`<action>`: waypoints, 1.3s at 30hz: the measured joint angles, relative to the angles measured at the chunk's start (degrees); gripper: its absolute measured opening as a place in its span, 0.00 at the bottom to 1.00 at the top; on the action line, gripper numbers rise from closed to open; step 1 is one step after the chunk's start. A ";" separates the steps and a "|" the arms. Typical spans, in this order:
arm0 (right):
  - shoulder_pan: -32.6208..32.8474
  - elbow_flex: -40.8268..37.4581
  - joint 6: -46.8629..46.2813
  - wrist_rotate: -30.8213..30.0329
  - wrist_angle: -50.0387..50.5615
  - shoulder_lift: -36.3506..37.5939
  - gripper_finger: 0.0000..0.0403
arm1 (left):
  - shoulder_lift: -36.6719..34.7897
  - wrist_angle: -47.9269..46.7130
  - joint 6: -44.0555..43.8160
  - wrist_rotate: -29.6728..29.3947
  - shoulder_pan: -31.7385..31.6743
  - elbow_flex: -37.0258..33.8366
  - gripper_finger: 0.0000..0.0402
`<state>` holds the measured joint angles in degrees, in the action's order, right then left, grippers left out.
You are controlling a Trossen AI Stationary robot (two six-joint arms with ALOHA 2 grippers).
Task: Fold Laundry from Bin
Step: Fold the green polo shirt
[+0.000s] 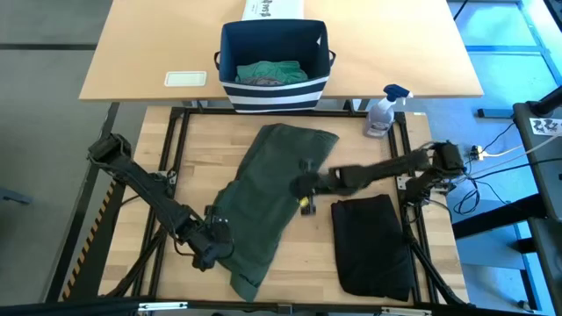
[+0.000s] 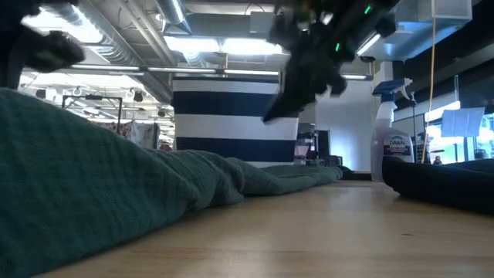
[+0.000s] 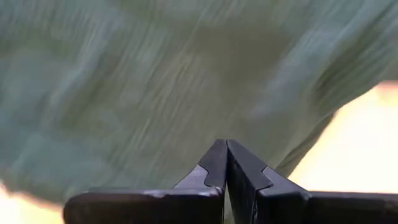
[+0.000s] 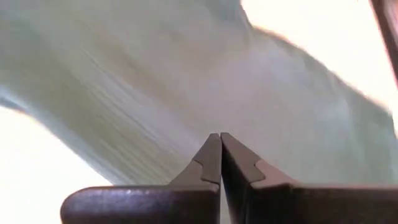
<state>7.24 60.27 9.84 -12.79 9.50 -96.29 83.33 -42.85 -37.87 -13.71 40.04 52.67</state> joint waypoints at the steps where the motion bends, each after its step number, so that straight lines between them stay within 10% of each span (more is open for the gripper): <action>1: 2.00 0.01 0.67 -0.55 -2.28 0.02 0.01 | -0.02 -0.47 -0.75 -0.28 0.26 -0.55 0.00; 15: 20.68 1.80 7.58 -1.62 -22.94 -5.47 0.03 | 0.00 4.94 -2.08 -3.75 2.02 -4.26 0.00; 30: 25.44 16.22 19.40 -6.21 -20.76 -23.43 0.68 | 1.29 11.16 -2.42 0.60 -0.26 -4.24 0.00; 39: 25.43 22.24 20.88 -7.73 -11.55 -28.94 0.78 | 2.65 15.03 -0.98 4.01 -1.91 -5.08 0.00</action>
<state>32.67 82.51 30.72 -20.52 -2.05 -125.23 85.98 -27.83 -38.85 -9.71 38.13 47.59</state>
